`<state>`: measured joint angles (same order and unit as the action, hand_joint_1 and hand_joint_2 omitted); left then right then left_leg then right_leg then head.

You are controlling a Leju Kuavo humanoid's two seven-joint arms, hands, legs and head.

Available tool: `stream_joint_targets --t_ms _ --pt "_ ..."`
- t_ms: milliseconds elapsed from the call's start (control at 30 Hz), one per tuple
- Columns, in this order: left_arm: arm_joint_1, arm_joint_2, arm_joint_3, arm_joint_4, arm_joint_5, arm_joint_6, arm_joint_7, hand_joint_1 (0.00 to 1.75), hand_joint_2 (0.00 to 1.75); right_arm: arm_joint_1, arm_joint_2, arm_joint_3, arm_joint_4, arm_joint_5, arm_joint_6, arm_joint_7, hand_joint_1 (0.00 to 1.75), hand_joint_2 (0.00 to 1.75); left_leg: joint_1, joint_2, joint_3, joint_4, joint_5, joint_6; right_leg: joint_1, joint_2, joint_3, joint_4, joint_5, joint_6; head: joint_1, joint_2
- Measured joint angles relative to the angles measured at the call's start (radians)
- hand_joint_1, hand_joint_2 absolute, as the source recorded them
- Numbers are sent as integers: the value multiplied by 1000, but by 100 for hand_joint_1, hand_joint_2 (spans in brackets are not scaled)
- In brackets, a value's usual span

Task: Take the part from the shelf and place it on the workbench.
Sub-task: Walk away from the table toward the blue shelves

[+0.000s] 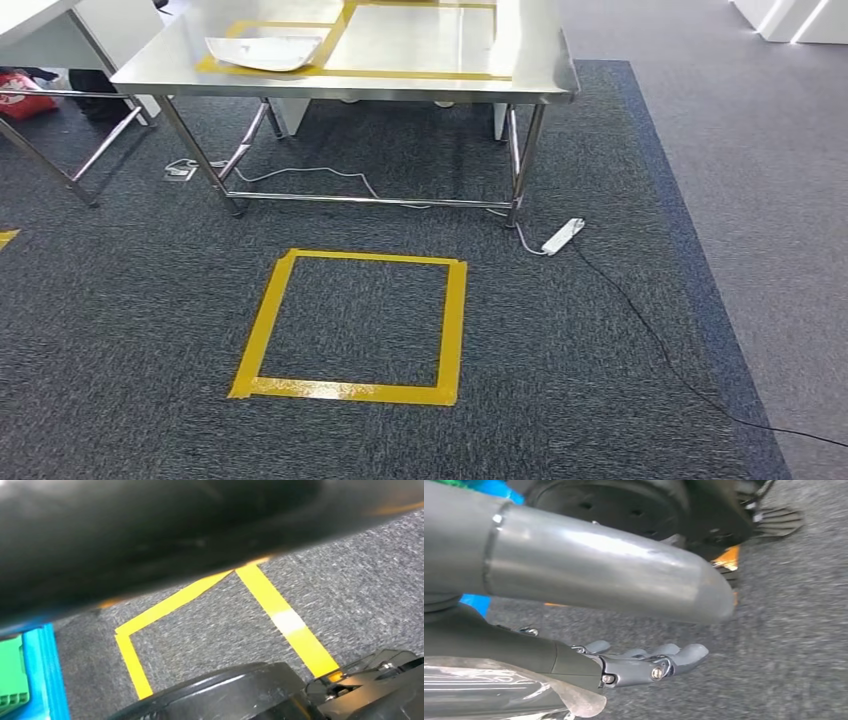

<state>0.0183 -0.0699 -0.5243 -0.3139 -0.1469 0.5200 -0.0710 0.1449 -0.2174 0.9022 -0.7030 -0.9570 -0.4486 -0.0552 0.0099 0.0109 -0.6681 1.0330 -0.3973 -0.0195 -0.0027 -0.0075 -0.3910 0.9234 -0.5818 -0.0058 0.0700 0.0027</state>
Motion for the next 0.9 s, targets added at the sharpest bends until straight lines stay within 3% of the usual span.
stream_joint_targets --t_ms 100,133,167,200,300,367,500,733,900 --pt "4 1 0 1 0 0 0 0 0 5 0 0 -1 0 1 0 0 0 1 -3 -42 176 -133 -11 1 -4 -22 3 21 -10 -7 0" --pt "5 1 0 2 0 0 0 0 0 6 0 0 -1 0 1 0 0 0 1 -3 -48 230 -155 -13 3 -5 -30 7 26 -10 -8 0" --pt "6 2 0 2 0 0 0 0 0 7 0 0 -1 0 1 0 0 0 1 -3 -40 250 -157 -13 4 -6 -38 10 30 -11 -8 0" --pt "6 2 0 2 0 0 0 0 0 7 0 0 -1 0 1 0 0 0 0 -3 -13 230 -143 -11 5 -6 -45 15 32 -10 -8 0" --pt "5 4 -1 2 0 0 0 0 0 7 0 0 -2 0 1 0 0 0 -4 -4 121 33 -94 8 9 -6 -59 30 33 -7 -8 0" --pt "5 4 -1 2 0 0 0 0 0 5 0 0 -4 0 1 0 0 0 -7 -4 156 -32 -95 19 10 -7 -65 37 34 1 -8 0" --pt "5 4 -1 2 0 0 0 0 0 4 0 0 -5 0 1 0 0 0 -9 -4 152 -45 -92 18 12 -7 -75 41 34 -3 -7 0" --pt "4 4 -2 2 -4 0 5 0 0 3 0 1 -5 -2 8 -5 0 0 -15 -3 147 -43 -88 25 6 -5 -80 38 44 12 -8 0" --pt "3 4 -10 2 -10 -3 20 0 0 -2 -1 13 -4 -2 23 -16 0 0 -15 -3 146 -42 -86 28 5 -5 -81 38 46 15 -8 0"
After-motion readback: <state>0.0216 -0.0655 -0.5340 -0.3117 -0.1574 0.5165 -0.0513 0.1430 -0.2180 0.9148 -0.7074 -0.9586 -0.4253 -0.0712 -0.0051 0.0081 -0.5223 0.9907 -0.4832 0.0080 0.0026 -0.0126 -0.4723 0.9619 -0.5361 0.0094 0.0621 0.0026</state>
